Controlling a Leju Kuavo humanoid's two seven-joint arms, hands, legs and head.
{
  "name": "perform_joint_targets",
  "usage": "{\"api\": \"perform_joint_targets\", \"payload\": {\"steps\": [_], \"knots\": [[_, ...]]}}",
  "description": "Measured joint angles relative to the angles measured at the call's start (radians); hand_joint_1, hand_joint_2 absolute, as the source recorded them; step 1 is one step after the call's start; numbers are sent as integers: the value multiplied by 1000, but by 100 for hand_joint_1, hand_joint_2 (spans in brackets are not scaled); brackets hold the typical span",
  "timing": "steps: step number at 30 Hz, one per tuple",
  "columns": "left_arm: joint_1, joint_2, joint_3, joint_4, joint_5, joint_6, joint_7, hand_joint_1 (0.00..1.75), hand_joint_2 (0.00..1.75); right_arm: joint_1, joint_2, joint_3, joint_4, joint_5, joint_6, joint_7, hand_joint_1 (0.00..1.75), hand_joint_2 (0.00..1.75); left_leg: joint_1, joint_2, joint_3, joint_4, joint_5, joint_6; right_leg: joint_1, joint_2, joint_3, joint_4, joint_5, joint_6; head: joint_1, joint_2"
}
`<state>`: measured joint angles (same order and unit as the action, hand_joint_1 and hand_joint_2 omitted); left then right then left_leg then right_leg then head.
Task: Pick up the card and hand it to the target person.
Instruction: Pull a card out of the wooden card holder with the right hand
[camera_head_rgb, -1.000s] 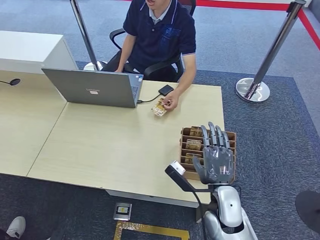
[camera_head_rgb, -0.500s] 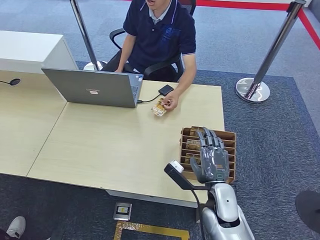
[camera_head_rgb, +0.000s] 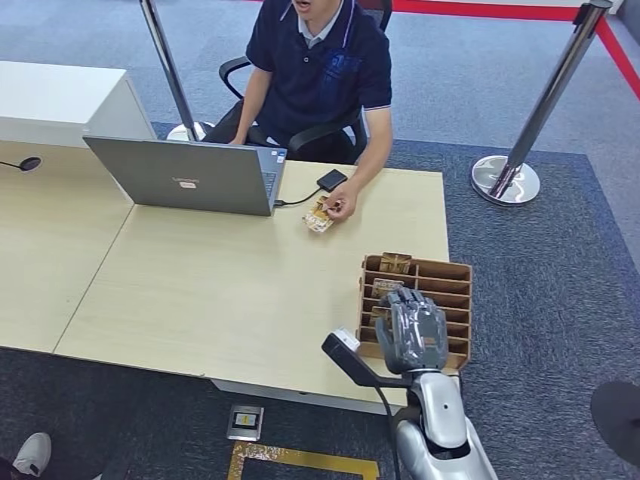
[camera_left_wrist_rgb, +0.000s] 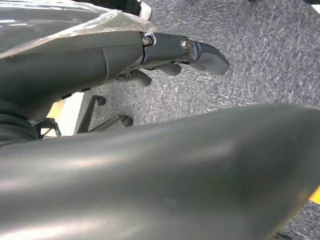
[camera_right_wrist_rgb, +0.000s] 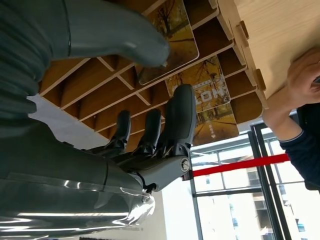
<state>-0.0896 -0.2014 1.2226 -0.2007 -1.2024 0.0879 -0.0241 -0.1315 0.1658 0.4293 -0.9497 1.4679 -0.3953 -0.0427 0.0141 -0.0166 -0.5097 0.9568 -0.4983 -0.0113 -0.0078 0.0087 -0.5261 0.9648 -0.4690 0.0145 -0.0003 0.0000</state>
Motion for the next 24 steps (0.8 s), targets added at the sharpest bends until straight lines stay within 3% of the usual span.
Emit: {"api": "perform_joint_targets", "payload": {"steps": [3,10,24], "knots": [[0,0,0,0,0,0,0,0,0,5,0,0,-1,-1,0,0,86,175,0,0,0,0,0,0,0,0,0,0,0,0,0,0],[0,0,0,0,-1,0,0,0,0,12,1,-2,-1,-1,6,0,69,175,0,0,0,0,0,0,0,0,0,0,0,0,0,0],[0,0,0,1,-6,-1,1,0,0,5,6,-28,16,2,3,-2,81,175,0,0,0,0,0,0,0,0,0,0,0,0,0,0]]}}
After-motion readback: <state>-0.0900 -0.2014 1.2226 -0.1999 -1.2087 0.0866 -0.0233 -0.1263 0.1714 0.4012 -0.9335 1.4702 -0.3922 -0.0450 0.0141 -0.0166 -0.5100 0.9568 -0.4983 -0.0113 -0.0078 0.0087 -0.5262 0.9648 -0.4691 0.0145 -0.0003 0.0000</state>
